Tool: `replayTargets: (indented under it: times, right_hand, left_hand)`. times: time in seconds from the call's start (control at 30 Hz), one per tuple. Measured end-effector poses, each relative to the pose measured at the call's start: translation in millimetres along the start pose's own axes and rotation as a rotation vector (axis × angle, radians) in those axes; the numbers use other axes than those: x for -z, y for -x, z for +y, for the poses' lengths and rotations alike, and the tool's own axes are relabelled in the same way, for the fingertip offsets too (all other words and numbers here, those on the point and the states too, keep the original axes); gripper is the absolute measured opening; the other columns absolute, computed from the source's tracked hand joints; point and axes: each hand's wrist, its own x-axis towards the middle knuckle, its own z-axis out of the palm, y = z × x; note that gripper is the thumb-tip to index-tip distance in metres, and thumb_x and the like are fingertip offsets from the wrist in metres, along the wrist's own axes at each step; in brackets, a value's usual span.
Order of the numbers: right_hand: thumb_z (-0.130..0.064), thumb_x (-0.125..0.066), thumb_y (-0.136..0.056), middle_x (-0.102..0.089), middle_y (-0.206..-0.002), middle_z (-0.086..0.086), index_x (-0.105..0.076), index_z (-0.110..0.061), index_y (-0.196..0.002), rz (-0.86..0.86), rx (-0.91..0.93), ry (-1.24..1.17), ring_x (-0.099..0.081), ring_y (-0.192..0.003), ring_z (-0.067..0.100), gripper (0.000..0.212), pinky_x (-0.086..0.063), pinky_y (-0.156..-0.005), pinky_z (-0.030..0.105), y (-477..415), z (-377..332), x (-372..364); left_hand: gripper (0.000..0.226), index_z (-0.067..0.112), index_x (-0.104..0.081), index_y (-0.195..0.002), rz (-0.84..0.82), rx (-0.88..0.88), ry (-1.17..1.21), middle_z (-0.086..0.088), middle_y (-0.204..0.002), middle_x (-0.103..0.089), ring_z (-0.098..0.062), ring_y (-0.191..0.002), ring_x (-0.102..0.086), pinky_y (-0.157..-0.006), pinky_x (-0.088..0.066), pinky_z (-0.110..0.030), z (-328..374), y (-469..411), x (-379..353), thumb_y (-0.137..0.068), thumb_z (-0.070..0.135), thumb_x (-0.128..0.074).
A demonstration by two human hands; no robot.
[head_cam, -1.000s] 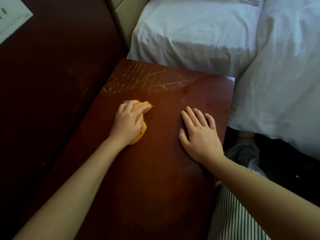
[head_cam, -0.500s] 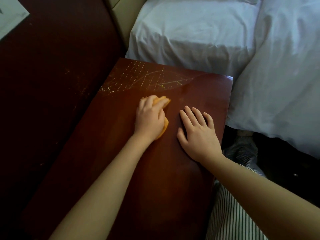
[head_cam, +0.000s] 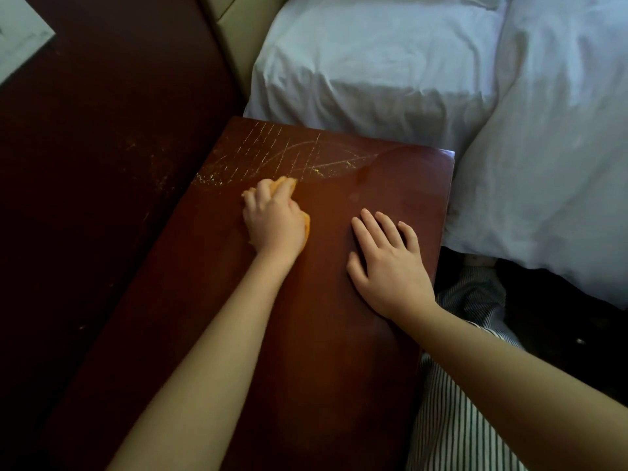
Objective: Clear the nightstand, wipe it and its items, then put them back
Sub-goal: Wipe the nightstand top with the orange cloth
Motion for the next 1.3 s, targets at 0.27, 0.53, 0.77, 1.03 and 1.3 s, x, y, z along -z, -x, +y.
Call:
replayTargets:
  times: [0.27,0.53,0.77,1.03,1.3]
  right_hand:
    - [-0.040,-0.026,-0.089,-0.042,-0.146,0.009,-0.045,-0.010,-0.138,-0.010,0.006,-0.012,-0.034,-0.137,0.027,0.060,-0.010,-0.109,0.040,-0.2,0.6,1.6]
    - [-0.038,-0.028,-0.088,-0.046,-0.143,0.010,-0.048,-0.009,-0.136,-0.006,-0.003,0.003,-0.039,-0.134,0.029,0.059,-0.012,-0.108,0.041,-0.4,-0.1,1.0]
    - [-0.041,-0.023,-0.089,-0.040,-0.147,0.008,-0.043,-0.011,-0.140,-0.025,0.001,0.001,-0.031,-0.138,0.027,0.063,-0.008,-0.110,0.039,0.1,0.5,3.4]
    - [-0.037,-0.029,-0.088,-0.048,-0.141,0.011,-0.050,-0.008,-0.134,0.008,-0.002,-0.002,-0.041,-0.133,0.029,0.058,-0.013,-0.107,0.041,-0.5,-0.7,1.4]
    - [-0.037,-0.030,-0.088,-0.048,-0.141,0.010,-0.050,-0.009,-0.134,0.012,-0.010,-0.005,-0.041,-0.132,0.029,0.058,-0.013,-0.107,0.040,-0.1,-0.8,1.8]
  left_hand:
    - [0.040,0.028,-0.055,-0.128,-0.205,-0.455,0.055,-0.005,-0.131,-0.049,-0.024,-0.119,-0.039,-0.098,-0.032,-0.035,-16.7,28.8,16.0,-0.093,0.012,-0.044]
    - [0.038,0.024,-0.053,-0.130,0.023,0.038,0.006,-0.005,-0.136,-0.043,-0.025,-0.122,-0.037,-0.099,-0.032,-0.036,-25.5,-14.0,8.4,-0.095,0.013,-0.042]
    - [0.039,0.027,-0.055,-0.128,-0.092,-0.177,0.054,-0.006,-0.138,-0.043,-0.026,-0.125,-0.033,-0.102,-0.031,-0.038,-13.3,-2.5,5.9,-0.094,0.012,-0.041]
    - [0.039,0.024,-0.054,-0.129,-0.097,-0.186,0.058,-0.008,-0.135,-0.044,-0.027,-0.123,-0.034,-0.101,-0.034,-0.040,-49.8,-5.5,21.1,-0.094,0.012,-0.042]
    - [0.039,0.025,-0.052,-0.130,-0.035,-0.075,0.025,-0.007,-0.139,-0.041,-0.026,-0.126,-0.034,-0.102,-0.030,-0.038,-2.3,-19.4,-1.9,-0.095,0.013,-0.039]
